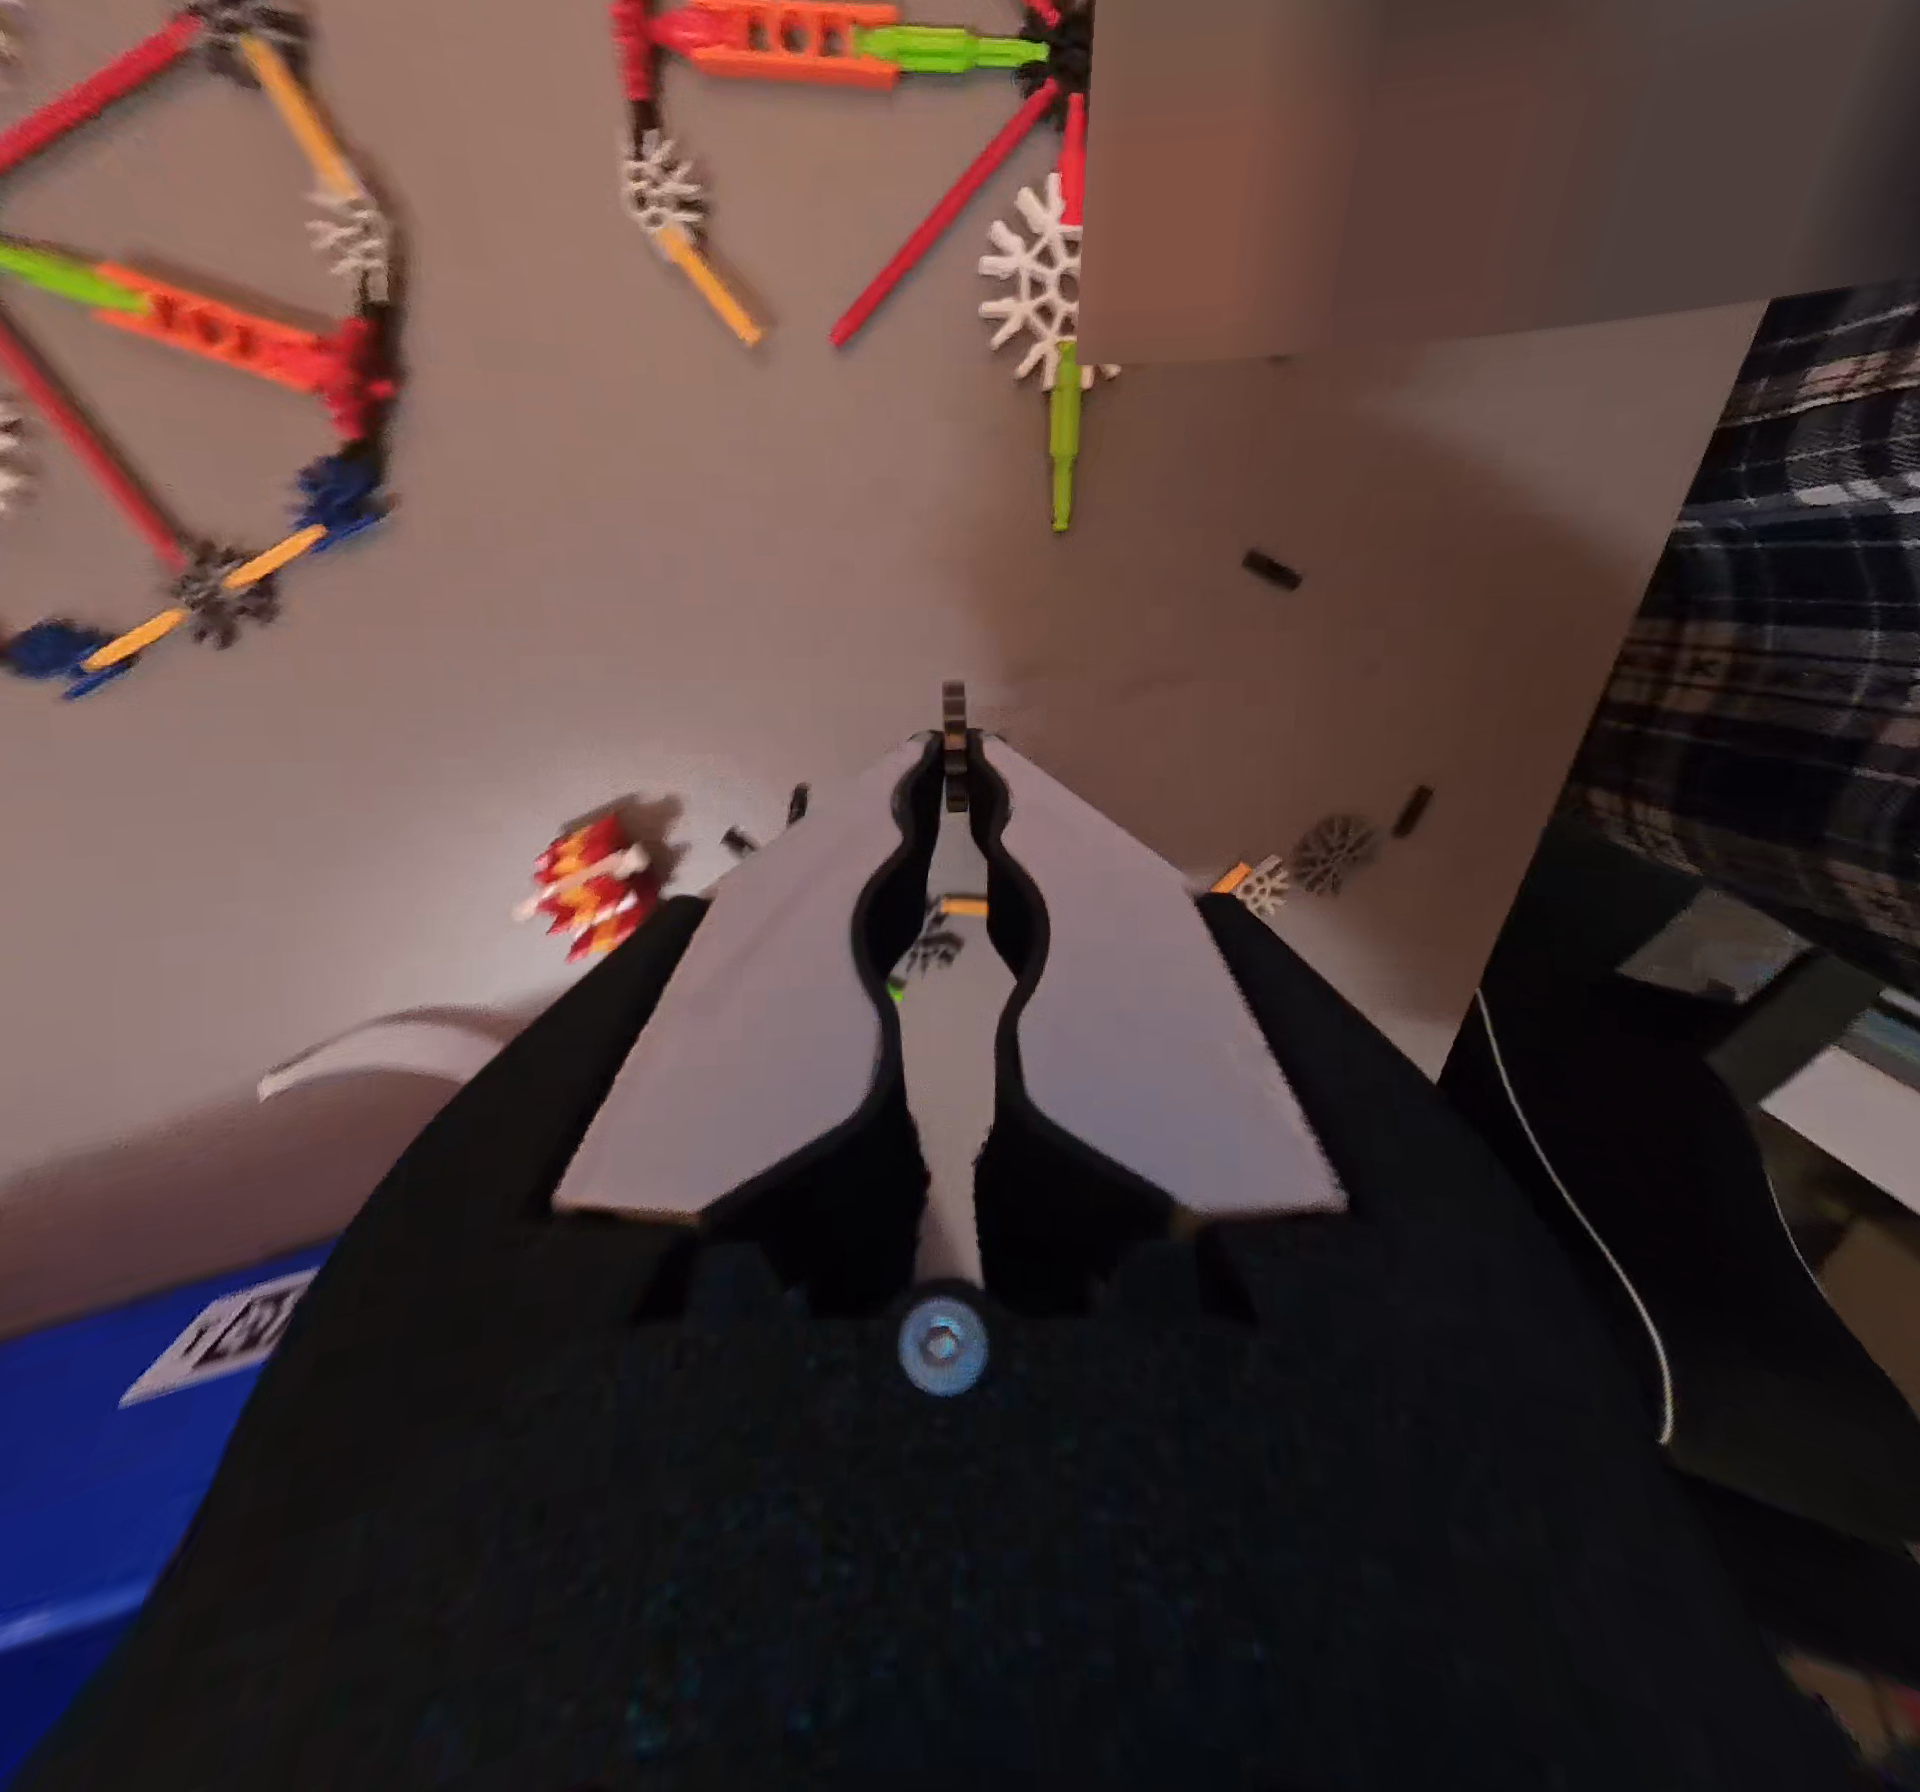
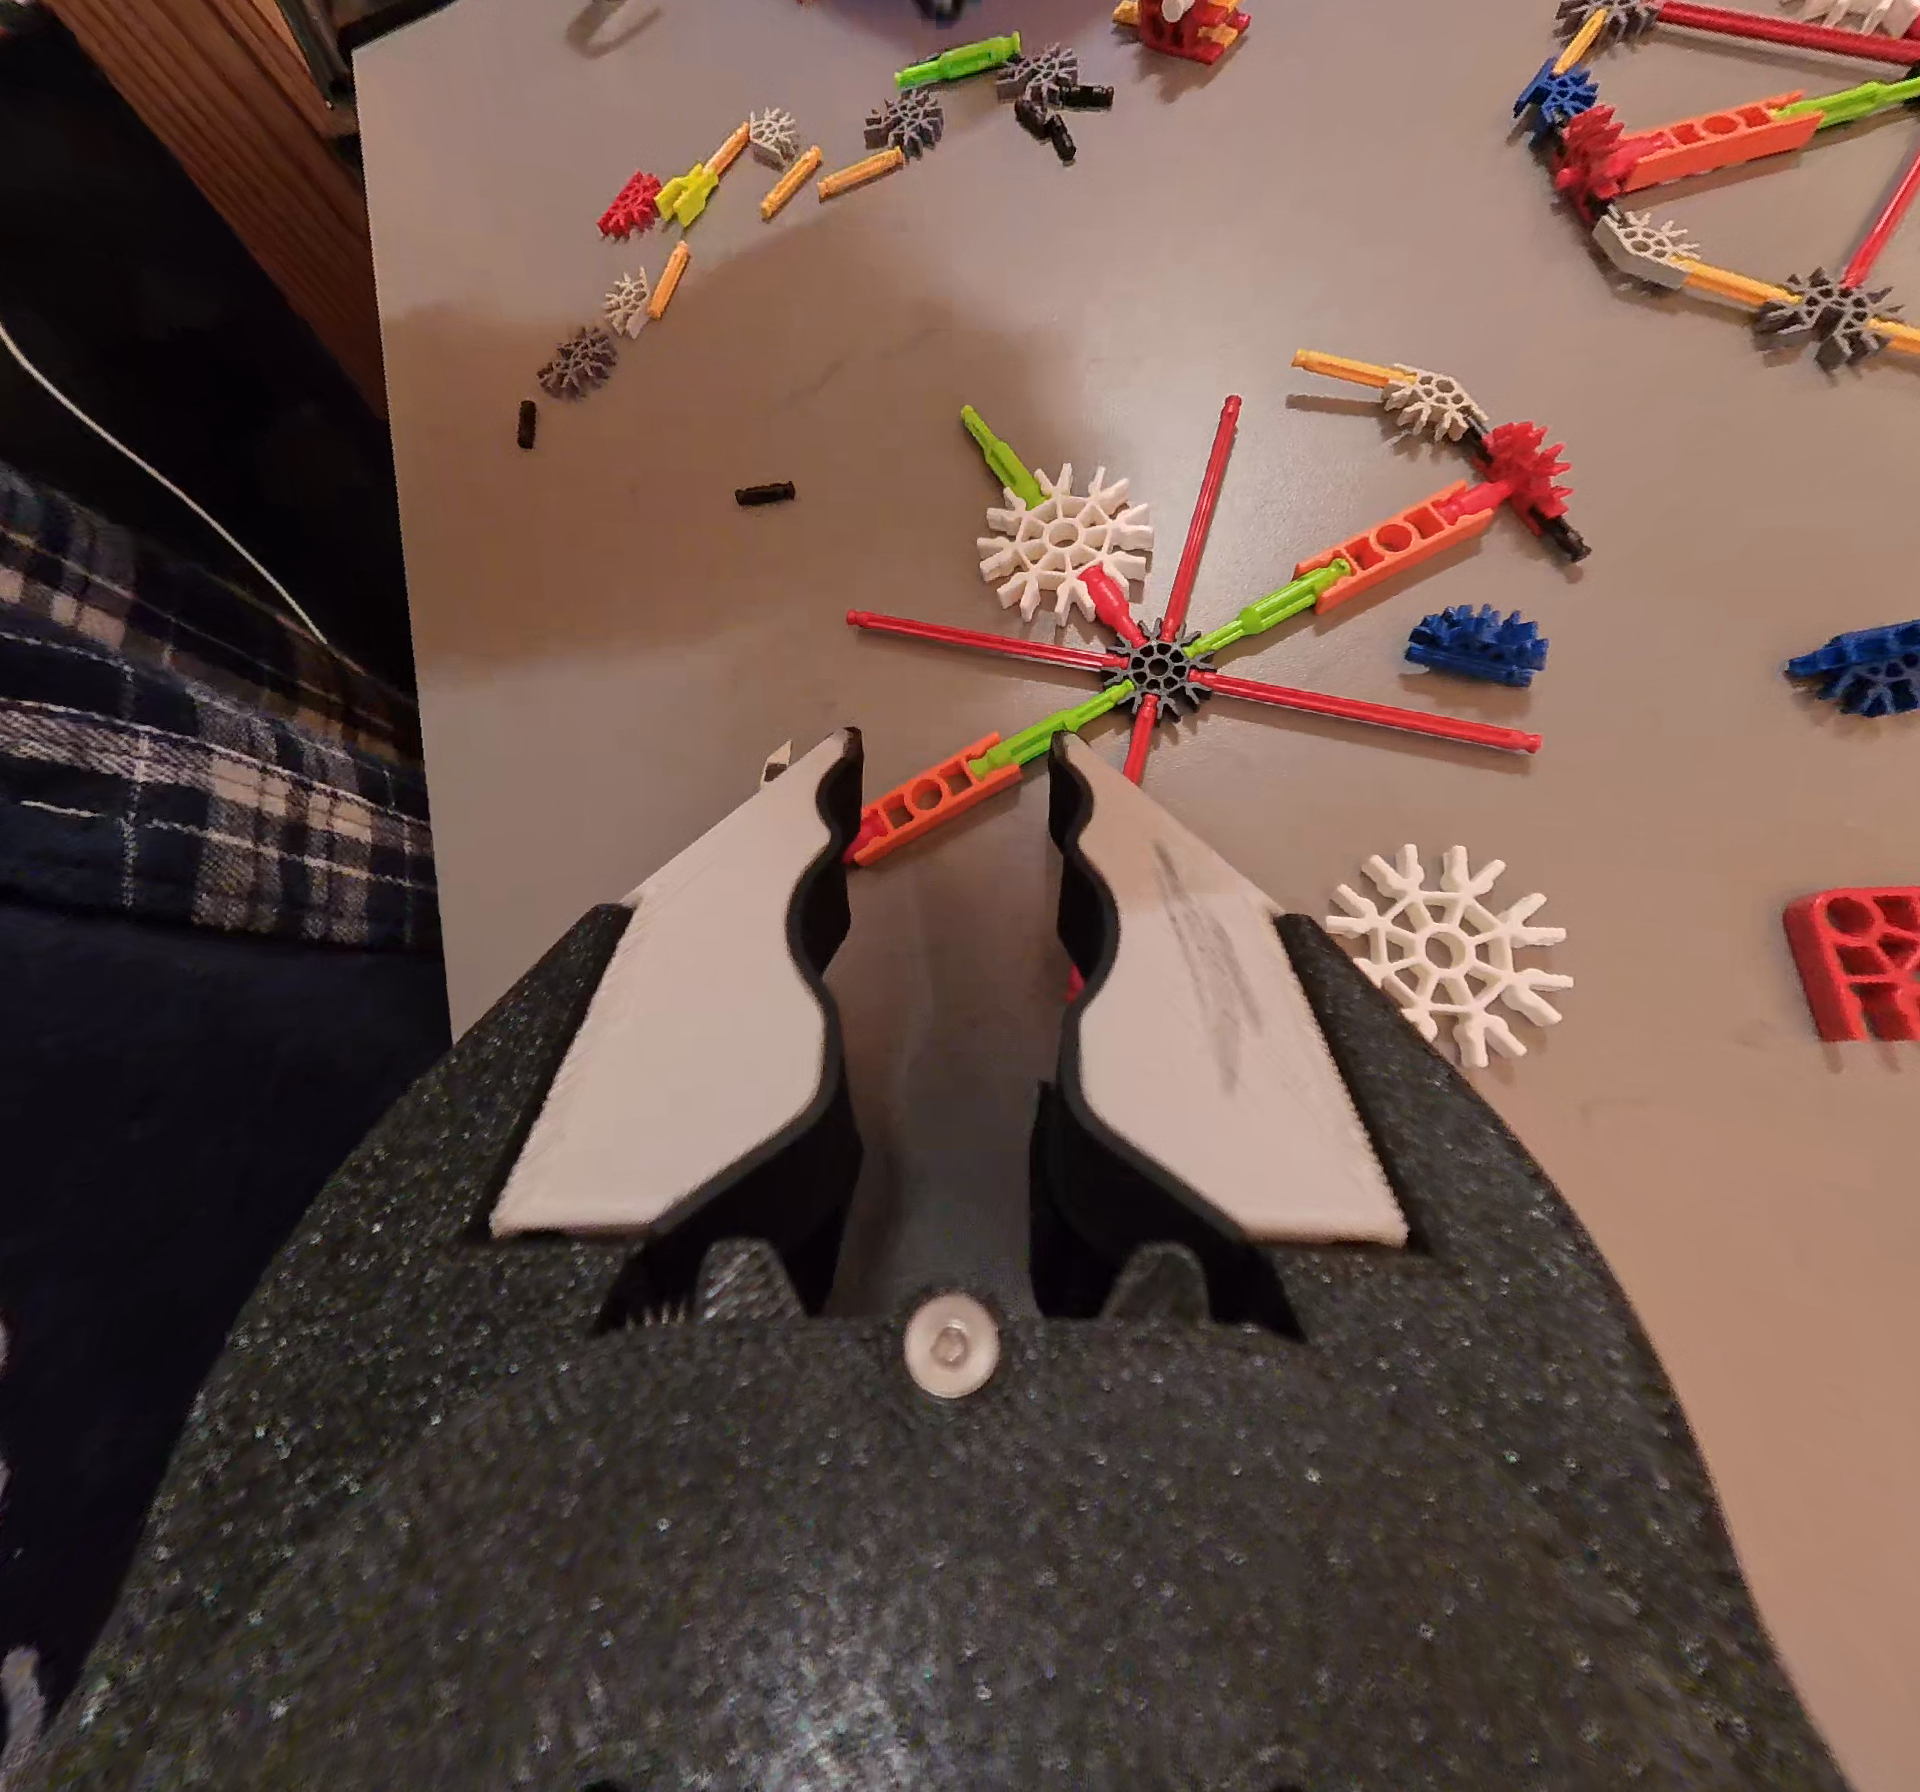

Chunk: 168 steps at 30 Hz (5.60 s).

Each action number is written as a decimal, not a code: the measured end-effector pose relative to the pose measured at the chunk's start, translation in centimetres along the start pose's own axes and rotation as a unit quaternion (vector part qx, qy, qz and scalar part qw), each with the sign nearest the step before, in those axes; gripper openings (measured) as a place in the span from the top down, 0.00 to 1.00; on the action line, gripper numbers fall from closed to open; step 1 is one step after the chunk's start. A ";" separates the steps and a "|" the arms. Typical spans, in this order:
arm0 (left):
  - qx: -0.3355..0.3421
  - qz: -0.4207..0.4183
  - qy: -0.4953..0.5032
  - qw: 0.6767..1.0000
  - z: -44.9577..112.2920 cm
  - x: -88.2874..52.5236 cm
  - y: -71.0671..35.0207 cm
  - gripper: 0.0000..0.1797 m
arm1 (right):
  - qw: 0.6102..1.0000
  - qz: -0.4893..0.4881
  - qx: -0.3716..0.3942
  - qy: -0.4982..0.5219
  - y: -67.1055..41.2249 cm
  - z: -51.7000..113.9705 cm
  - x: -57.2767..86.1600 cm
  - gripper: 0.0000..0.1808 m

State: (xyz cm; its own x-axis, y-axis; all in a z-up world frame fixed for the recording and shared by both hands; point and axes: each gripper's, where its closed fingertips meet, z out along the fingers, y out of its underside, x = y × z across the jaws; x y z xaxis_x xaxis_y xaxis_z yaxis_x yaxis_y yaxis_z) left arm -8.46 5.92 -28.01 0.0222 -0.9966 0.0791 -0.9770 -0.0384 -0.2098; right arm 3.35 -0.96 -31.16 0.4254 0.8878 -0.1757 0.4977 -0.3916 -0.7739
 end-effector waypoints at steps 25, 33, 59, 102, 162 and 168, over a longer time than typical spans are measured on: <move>-0.034 -0.008 0.029 0.999 5.0 -2.2 -2.2 0.91 | 1.000 -0.007 0.004 -0.027 -0.1 0.0 -0.3 0.81; -0.017 -0.047 -0.022 0.999 4.1 -2.9 -2.0 0.83 | 0.999 -0.008 0.003 -0.035 -0.2 0.1 -0.4 0.81; 0.031 -0.068 -0.119 0.990 5.4 -2.0 -3.1 0.94 | 0.999 -0.004 0.000 -0.036 -0.7 0.7 -0.4 0.81; 0.022 0.054 -0.123 0.991 5.2 -0.6 -3.0 1.00 | 1.000 -0.006 0.004 -0.029 -1.2 0.8 -0.4 0.81; 0.063 0.111 -0.098 0.987 4.4 -3.1 -6.1 0.88 | 0.999 -0.001 0.014 -0.047 -0.4 -0.2 -0.5 0.80; 0.059 0.129 -0.079 0.987 5.0 -2.9 -6.4 0.88 | 0.999 0.001 0.016 -0.048 -0.4 -0.2 -0.5 0.80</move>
State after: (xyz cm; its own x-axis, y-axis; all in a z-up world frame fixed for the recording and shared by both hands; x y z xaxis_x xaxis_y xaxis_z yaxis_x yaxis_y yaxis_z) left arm -1.26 8.67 -31.77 -0.1821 -0.9728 -0.1429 -0.9235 0.2191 -0.3149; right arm 3.13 -1.31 -30.63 0.3507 0.9067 -0.2344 0.4722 -0.3874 -0.7918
